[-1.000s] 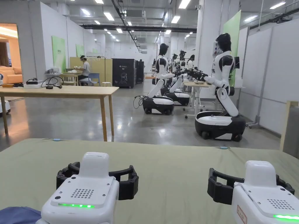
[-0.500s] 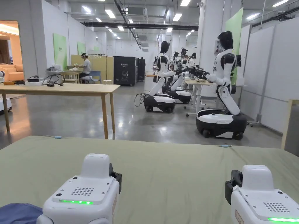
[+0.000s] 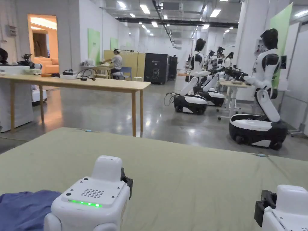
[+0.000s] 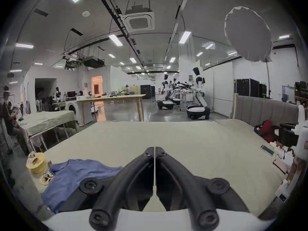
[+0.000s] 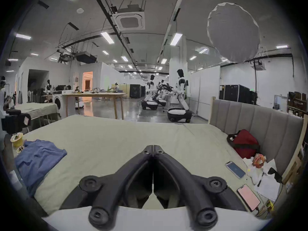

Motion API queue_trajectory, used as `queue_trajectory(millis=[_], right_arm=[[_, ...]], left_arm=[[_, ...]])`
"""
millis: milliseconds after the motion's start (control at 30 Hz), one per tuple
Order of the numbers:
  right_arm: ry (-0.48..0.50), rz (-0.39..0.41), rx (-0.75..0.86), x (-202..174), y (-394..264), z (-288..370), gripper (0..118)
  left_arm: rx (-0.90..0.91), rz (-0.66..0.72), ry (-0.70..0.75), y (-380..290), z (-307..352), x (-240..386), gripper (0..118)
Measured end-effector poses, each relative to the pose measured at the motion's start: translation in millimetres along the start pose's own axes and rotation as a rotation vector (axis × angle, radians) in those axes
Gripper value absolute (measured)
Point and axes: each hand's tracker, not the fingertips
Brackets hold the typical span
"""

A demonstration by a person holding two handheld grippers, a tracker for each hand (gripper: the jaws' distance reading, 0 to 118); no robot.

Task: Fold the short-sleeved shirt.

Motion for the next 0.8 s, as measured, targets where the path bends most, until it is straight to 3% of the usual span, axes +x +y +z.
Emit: queue_trajectory(millis=[67, 167, 367, 567, 800], right_arm=[[0.05, 0.009, -0.002, -21.2, -0.7, -6.1, 1], [0.209, -0.035, -0.009, -65.2, 4.1, -15.8, 1], [0.409, -0.011, 0.035, -157.3, 13.4, -26.3, 1], [0.514, -0.007, 0.03, -212.6, 12.6, -30.0, 1], [0.548, -0.012, 0.0, -236.9, 4.7, -37.1, 1]], left_arm=[[-0.015, 0.017, 0.051, -4.7, 5.1, -26.3, 0], [-0.047, 0.069, 0.147, -9.2, 20.2, -77.0, 0], [-0.056, 0.078, 0.412, -14.0, 70.1, -164.3, 0], [-0.07, 0.105, 0.514, -24.2, 97.9, -206.9, 0], [-0.092, 0.101, 0.526, -30.4, 92.6, -219.4, 0]])
